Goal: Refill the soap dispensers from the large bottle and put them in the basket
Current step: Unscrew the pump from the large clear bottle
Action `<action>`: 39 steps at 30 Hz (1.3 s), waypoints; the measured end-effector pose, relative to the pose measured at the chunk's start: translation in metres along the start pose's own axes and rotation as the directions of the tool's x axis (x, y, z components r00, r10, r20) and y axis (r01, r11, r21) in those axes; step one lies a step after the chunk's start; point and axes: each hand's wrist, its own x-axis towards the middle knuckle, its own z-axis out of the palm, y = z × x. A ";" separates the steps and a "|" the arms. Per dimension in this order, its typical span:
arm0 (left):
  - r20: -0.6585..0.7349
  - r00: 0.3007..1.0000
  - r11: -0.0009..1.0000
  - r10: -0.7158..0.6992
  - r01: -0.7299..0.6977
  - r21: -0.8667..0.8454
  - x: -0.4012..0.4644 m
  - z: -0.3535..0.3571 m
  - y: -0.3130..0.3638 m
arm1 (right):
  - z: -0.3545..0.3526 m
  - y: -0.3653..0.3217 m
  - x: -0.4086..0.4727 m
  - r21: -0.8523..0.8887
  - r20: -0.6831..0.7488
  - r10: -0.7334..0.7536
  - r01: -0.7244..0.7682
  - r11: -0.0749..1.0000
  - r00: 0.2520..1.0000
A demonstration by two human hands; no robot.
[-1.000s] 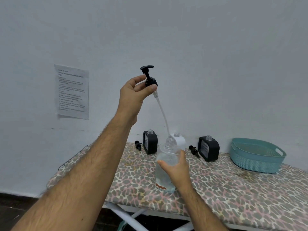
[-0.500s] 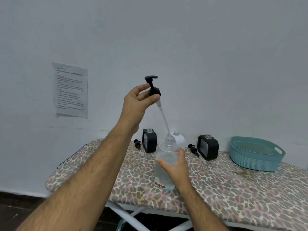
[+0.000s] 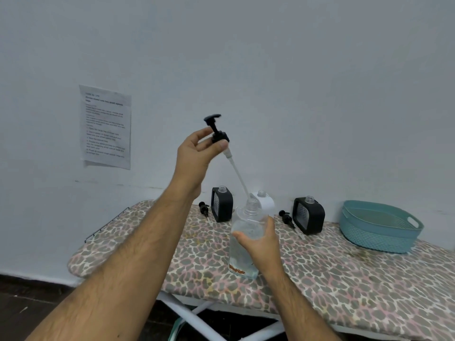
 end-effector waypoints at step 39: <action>-0.461 0.812 0.606 -0.358 0.577 0.548 0.000 -0.186 -0.174 | 0.007 -0.004 -0.008 0.108 -0.008 -0.082 0.083 0.991 0.997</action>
